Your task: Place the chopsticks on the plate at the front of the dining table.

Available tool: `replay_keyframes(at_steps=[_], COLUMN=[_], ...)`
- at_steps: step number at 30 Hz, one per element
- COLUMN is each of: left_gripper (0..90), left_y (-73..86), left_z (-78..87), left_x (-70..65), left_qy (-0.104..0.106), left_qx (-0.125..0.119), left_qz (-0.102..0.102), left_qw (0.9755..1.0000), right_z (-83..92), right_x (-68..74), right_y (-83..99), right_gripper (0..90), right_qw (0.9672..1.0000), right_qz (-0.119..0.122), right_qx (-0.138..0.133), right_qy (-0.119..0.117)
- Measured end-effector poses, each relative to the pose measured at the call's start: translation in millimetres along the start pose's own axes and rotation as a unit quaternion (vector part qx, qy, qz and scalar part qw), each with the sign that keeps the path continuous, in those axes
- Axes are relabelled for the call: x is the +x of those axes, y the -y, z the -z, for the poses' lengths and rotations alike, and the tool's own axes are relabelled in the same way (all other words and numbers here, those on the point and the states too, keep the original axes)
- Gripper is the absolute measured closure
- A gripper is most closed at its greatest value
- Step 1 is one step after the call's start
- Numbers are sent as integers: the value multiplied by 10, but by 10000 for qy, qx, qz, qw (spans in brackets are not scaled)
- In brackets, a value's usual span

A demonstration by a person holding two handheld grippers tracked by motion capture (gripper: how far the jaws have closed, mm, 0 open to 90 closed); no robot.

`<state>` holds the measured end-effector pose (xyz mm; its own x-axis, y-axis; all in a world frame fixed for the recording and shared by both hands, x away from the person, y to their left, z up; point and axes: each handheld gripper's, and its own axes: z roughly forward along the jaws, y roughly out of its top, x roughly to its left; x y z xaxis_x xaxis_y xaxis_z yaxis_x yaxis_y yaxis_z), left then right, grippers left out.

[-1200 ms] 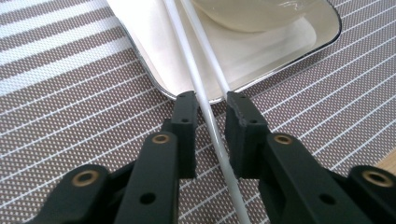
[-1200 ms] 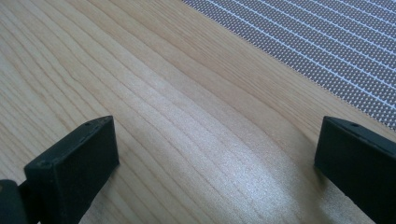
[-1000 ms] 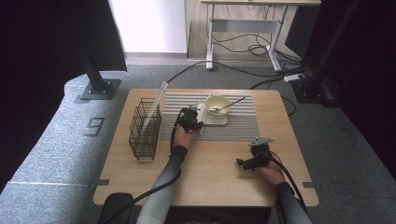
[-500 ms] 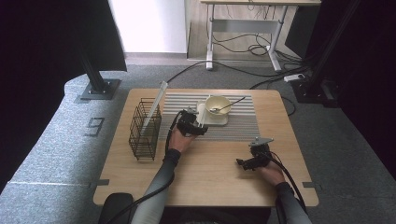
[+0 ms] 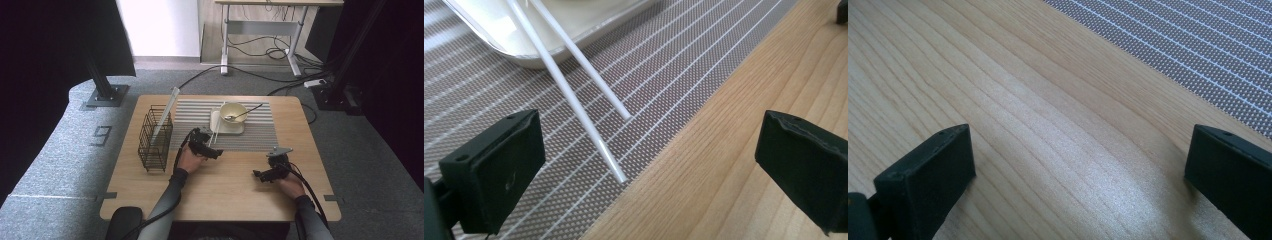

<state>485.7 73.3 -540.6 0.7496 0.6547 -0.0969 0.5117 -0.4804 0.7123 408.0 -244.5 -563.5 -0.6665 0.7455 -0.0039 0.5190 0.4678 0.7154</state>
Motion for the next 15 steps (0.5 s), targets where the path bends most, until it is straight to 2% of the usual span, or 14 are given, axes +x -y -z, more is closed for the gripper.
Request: replay_keyframes(at_steps=[4,9,15], left_gripper=[0,0,0], left_y=[2,-35,-99], left_z=[-77,-119,-177], left_x=[-21,-85,-158], left_qy=[97,218,262], left_qx=[17,-45,-43], left_qz=[52,15,-77], left_qw=[9999,9998,9996], right_z=[0,0,0], right_x=[1,1,1], right_y=[0,0,0], right_gripper=[0,0,0], right_qw=[10000,10000,10000], right_qz=[0,-2,-1], right_qx=[0,0,1], right_qy=[1,1,1])
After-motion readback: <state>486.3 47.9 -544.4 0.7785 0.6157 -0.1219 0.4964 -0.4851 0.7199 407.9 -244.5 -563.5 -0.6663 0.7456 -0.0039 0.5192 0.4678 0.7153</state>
